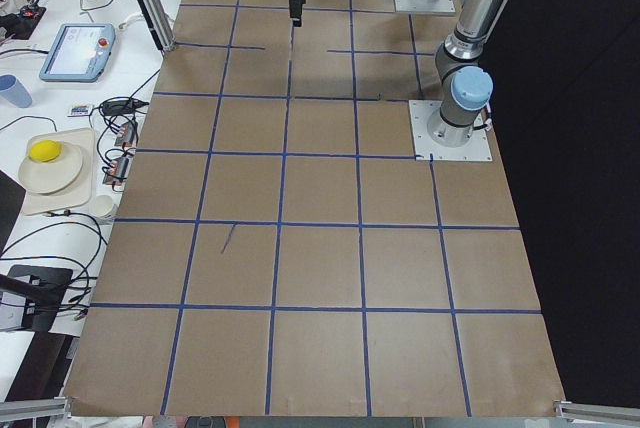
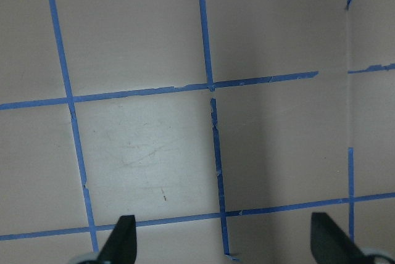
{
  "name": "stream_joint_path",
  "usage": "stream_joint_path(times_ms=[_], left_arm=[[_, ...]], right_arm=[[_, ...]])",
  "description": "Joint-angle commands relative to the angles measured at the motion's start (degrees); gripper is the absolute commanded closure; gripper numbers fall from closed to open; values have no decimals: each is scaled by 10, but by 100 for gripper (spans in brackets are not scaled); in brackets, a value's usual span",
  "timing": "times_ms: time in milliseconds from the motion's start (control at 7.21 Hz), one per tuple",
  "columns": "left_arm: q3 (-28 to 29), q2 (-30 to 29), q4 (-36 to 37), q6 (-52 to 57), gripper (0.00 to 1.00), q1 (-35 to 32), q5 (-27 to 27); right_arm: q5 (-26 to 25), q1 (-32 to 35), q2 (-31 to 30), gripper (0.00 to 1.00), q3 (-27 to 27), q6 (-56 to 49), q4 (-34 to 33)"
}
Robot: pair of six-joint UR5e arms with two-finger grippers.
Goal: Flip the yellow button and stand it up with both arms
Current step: 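Lower the button upright onto the table and open the right gripper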
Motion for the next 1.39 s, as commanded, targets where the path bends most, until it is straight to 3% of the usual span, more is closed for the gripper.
stream_joint_path(times_ms=[0, 139, 693, 1248], left_arm=[[0, -1, 2, 0, 1, 1, 0], [-1, -1, 1, 0, 1, 1, 0], [1, -2, 2, 1, 1, 3, 0], [0, -2, 2, 0, 1, 8, -1]], right_arm=[[15, 0, 1, 88, 0, 2, 1], [14, 0, 1, 76, 1, 3, 1], [13, 0, 3, 57, 1, 5, 2], [9, 0, 3, 29, 0, 6, 2]])
